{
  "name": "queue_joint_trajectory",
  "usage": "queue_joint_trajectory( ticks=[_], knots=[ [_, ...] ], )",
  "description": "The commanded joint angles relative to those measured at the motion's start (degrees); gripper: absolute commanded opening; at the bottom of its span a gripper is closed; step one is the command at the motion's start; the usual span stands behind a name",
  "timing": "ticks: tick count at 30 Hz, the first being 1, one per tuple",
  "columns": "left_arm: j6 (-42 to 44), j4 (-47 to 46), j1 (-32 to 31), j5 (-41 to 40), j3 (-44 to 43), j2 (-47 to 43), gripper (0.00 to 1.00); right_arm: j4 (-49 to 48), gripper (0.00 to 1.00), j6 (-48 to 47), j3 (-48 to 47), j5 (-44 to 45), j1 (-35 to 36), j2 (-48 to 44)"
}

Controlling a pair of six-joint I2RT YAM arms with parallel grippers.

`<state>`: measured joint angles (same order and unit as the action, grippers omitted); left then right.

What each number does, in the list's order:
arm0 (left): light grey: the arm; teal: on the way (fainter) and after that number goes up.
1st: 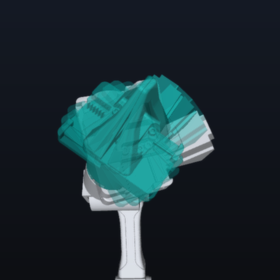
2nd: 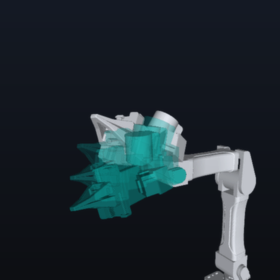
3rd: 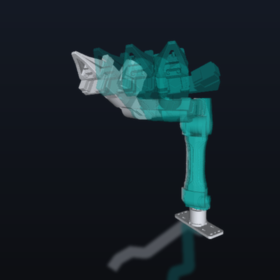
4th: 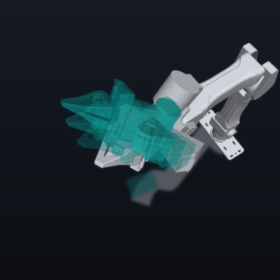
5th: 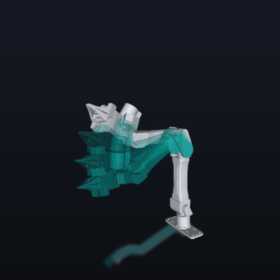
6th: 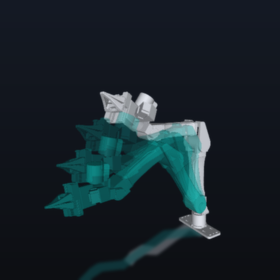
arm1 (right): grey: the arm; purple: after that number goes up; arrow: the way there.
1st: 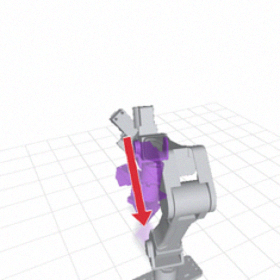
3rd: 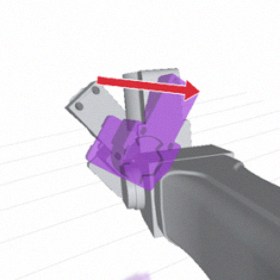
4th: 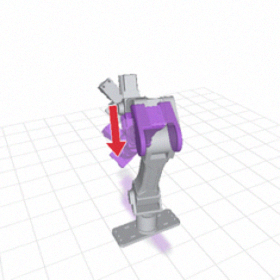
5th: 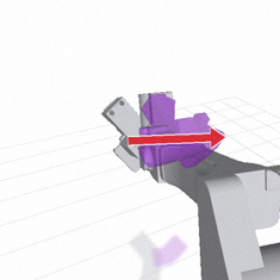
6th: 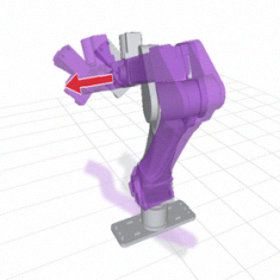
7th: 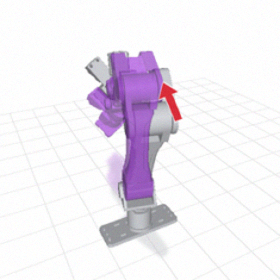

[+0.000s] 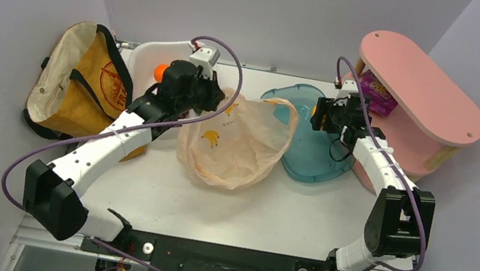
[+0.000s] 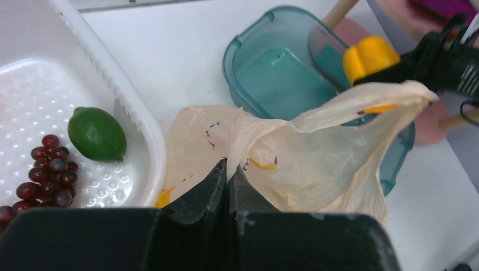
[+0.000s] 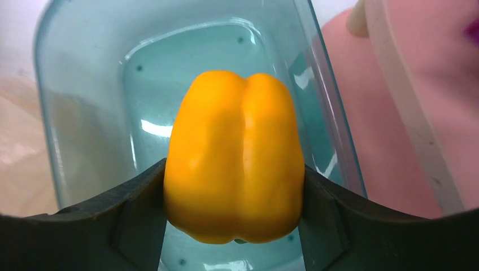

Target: Untie the knot of the grocery bags and take out the mixed food

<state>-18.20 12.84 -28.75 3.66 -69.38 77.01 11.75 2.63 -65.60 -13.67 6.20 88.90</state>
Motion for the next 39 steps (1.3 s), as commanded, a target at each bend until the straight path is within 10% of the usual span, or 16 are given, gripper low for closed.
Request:
queue_joint_trajectory(
  ticks=[1, 5, 8, 18, 24, 28, 30, 39],
  knots=[
    [-6.47, 1.75, -2.61, -16.53, -7.78, 1.41, 0.00, 0.03, 0.02, -2.06, -1.22, 1.93, -0.23, 1.96],
    [-7.83, -1.88, -3.63, -23.73, -9.05, 0.99, 0.00, 0.12, 0.16, -1.79, -2.54, 2.27, -0.24, 4.48],
    [-7.91, -4.90, -4.25, -31.24, -9.95, 1.69, 0.00, 0.78, 0.54, -1.56, -4.06, 2.29, -0.25, 5.97],
    [-2.21, -22.15, -5.88, -39.36, -8.76, 10.47, 0.00, 1.06, 0.84, 0.66, -5.17, -9.12, 1.18, 2.94],
    [0.63, -29.13, -4.55, -32.39, -5.05, 15.71, 0.00, 2.93, 0.81, 0.49, -4.89, -15.58, 3.41, 1.36],
    [2.63, -26.84, -3.73, -12.84, -1.50, 12.54, 0.10, 5.39, 0.69, -0.41, -4.36, -20.15, 5.67, 0.47],
    [3.52, -22.50, -3.34, -4.13, -0.30, 9.48, 0.34, 5.61, 0.62, -0.60, -4.22, -21.27, 7.40, 0.57],
    [1.70, 2.28, 15.19, 30.84, -10.77, 0.36, 0.44, 4.25, 0.46, -0.01, -8.66, -19.78, 11.37, 5.95]
  ],
)
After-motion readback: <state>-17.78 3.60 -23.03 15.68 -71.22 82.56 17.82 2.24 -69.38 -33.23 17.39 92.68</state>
